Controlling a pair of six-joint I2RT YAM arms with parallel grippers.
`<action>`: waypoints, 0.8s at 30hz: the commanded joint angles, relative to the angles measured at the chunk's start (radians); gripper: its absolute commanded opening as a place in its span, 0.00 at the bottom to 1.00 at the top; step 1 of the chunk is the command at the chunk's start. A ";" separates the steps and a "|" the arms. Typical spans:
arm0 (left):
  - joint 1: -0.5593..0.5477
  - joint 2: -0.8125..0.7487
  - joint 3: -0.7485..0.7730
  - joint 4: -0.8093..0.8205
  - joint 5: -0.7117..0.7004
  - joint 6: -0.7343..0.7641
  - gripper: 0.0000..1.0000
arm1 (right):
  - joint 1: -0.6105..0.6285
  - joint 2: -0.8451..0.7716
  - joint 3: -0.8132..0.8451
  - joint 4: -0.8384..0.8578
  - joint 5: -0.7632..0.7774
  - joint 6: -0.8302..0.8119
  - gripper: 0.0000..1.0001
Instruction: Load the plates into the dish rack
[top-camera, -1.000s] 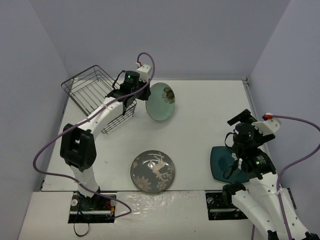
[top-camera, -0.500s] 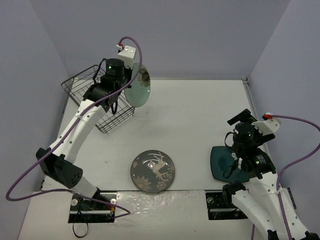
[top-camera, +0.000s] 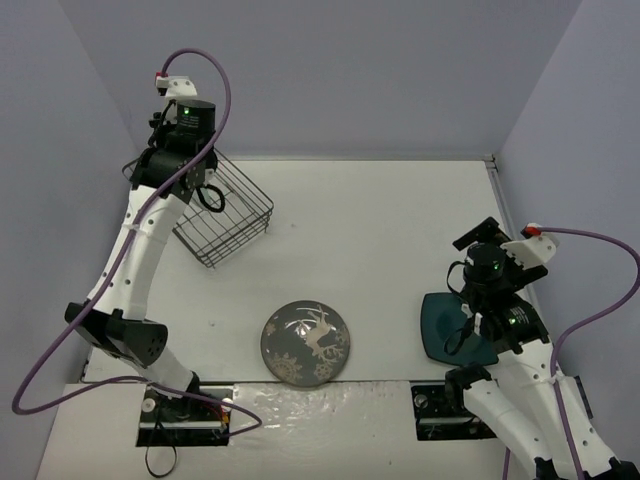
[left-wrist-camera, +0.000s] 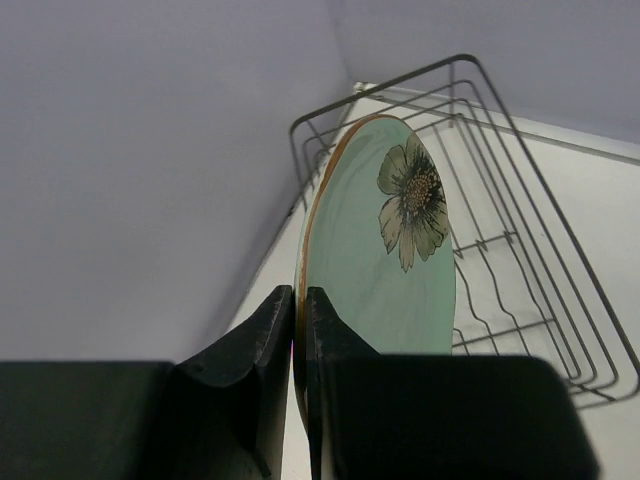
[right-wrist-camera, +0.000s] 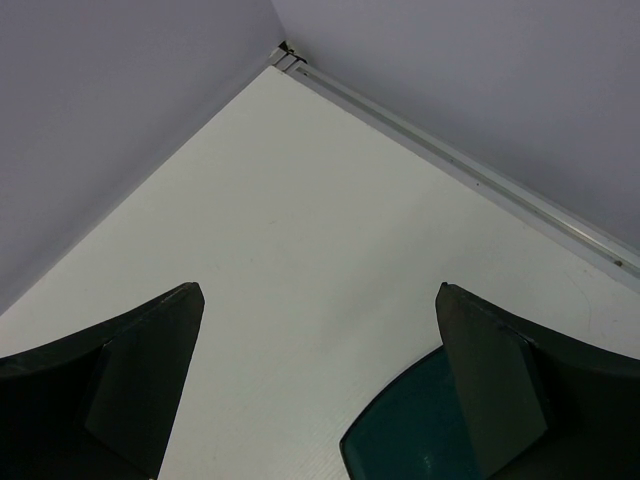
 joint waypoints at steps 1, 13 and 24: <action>0.011 0.090 0.200 -0.161 -0.239 -0.183 0.00 | 0.000 0.043 -0.001 0.056 0.049 0.021 1.00; 0.067 0.187 0.268 -0.469 -0.288 -0.388 0.00 | 0.000 0.093 -0.002 0.068 0.062 0.016 1.00; 0.101 0.270 0.278 -0.528 -0.285 -0.379 0.00 | 0.000 0.109 -0.001 0.064 0.073 0.015 1.00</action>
